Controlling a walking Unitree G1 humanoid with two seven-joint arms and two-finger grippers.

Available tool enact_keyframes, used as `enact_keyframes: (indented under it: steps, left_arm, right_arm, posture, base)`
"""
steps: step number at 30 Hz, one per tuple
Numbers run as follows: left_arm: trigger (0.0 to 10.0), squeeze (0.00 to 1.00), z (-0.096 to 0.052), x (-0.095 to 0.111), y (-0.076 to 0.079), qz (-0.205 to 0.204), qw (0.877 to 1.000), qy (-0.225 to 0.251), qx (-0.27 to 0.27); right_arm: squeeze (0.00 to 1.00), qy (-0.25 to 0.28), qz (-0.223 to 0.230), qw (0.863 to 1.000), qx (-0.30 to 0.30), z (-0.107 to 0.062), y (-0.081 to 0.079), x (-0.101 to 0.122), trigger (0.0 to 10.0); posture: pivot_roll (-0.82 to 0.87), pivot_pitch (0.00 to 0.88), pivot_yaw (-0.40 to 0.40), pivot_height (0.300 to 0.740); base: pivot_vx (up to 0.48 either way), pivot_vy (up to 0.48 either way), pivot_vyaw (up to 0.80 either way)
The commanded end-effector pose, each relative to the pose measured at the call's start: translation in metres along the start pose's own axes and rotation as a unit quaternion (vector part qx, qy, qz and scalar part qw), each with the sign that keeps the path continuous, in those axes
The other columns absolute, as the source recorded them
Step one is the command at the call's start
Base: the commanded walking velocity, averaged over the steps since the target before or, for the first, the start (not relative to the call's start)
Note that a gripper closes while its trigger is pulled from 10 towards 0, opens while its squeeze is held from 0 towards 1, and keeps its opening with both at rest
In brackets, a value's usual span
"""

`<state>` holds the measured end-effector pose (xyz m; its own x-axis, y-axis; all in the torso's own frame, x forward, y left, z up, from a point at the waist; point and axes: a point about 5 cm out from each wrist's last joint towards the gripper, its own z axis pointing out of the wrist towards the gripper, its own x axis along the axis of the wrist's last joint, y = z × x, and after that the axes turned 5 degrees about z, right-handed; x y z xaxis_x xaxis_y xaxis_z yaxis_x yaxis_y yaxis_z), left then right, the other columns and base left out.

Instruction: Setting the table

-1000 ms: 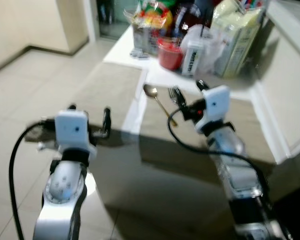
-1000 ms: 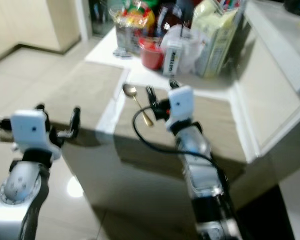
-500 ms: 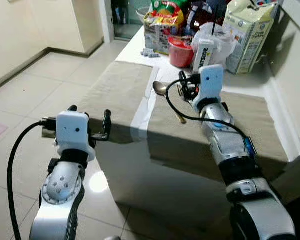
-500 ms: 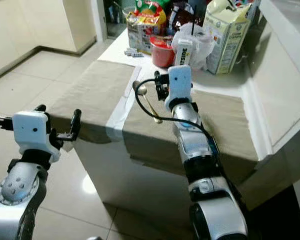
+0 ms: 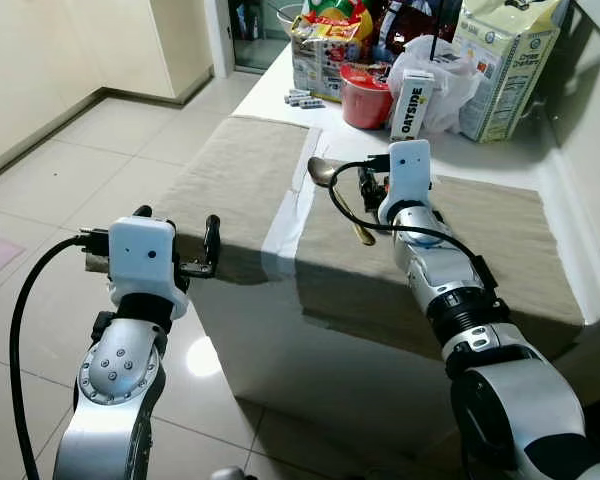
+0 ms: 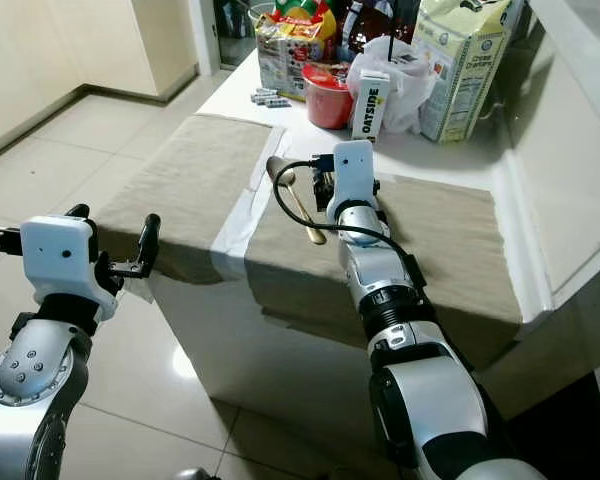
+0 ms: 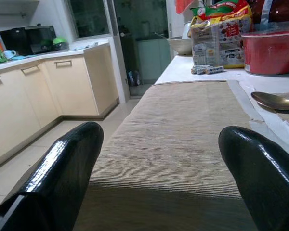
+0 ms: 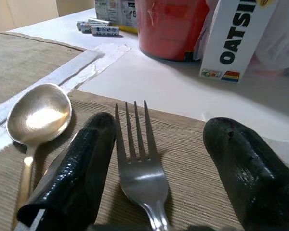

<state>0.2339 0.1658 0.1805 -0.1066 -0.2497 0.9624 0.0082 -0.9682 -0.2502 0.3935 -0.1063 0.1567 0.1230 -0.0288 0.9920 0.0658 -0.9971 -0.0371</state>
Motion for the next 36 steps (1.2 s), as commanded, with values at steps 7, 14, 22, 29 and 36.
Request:
enact_keyframes:
  steps: [7,14,22,29,36]
  left_arm:
    - [10.0,0.00,0.000,0.007,-0.001,0.004,1.000,0.012,-0.001]
    - [10.0,0.00,0.000,0.009,-0.001,0.004,1.000,0.013,-0.001]
    - [10.0,0.00,0.000,0.009,0.001,0.004,1.000,0.014,-0.003]
    - [10.0,0.00,0.001,0.010,0.001,0.005,1.000,0.015,-0.005]
    - [10.0,0.00,0.004,0.012,0.000,0.008,1.000,0.019,-0.006]
  right_arm:
    - [0.00,-0.043,0.031,0.999,0.001,0.002,-0.001,-0.001,10.0]
    - [0.00,-0.094,0.042,0.995,-0.002,0.000,0.000,-0.019,10.0]
    - [0.00,-0.160,0.075,0.984,-0.001,-0.007,0.001,-0.046,0.0]
    - [0.00,-0.217,0.119,0.969,-0.008,-0.017,0.001,-0.072,0.0]
    - [0.46,-0.191,0.116,0.975,0.000,-0.014,-0.002,-0.064,0.0]
  posture:
    - [0.08,0.006,0.022,0.728]
    - [0.08,0.003,0.019,0.728]
    - [0.08,0.003,0.018,0.728]
    - [0.08,0.009,0.020,0.728]
    - [0.08,0.009,0.020,0.728]
  base:
    - [0.000,0.000,0.00]
    - [0.000,0.000,0.00]
    - [0.000,0.000,0.00]
    - [0.000,0.000,0.00]
    - [0.000,0.000,0.00]
